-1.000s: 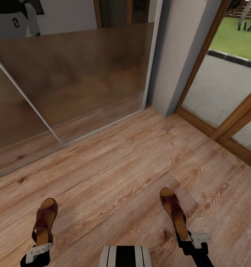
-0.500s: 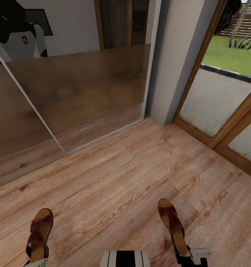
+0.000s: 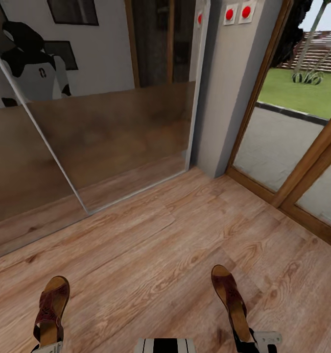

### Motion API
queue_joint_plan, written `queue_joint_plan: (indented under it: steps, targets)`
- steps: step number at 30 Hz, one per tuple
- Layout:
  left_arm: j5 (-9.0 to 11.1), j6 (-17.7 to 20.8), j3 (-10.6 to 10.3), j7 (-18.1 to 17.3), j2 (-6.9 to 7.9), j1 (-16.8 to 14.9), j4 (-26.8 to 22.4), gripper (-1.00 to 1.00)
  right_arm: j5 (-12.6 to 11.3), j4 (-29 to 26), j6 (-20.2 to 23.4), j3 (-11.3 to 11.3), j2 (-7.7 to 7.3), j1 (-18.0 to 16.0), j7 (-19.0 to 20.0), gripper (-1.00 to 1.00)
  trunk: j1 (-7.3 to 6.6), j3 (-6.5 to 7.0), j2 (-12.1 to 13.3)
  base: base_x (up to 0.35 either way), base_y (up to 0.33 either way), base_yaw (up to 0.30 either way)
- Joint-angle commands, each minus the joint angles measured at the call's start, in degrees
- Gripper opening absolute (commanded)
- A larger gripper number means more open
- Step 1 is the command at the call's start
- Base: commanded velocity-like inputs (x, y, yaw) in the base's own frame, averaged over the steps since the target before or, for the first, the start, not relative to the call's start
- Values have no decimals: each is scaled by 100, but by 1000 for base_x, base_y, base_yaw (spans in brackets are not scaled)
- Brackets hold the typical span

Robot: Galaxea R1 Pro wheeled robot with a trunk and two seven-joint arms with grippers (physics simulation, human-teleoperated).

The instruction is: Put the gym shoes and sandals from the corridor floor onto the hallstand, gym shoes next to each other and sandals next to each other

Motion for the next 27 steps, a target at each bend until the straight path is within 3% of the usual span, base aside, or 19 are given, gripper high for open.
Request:
queue_joint_plan:
  steps: [1,6,9,27]
  targets:
    - [-63,-25,49,-31,-5,-6,5,-100,26,4,-18,-85,7,-4,56,-100,-3,28,0,0,0,0]
    - [-67,-25,49,-31,-8,-6,9,-100,29,4,-12,-492,8,-4,61,-100,-16,184,7,0,0,0]
    - [-67,-25,49,-31,-8,-6,9,-100,33,7,-10,-616,12,-4,63,-100,-24,278,11,0,0,0]
    - [-67,-30,49,-33,-8,-6,9,-100,61,21,-26,-669,52,-4,87,-100,-70,838,35,0,0,0]
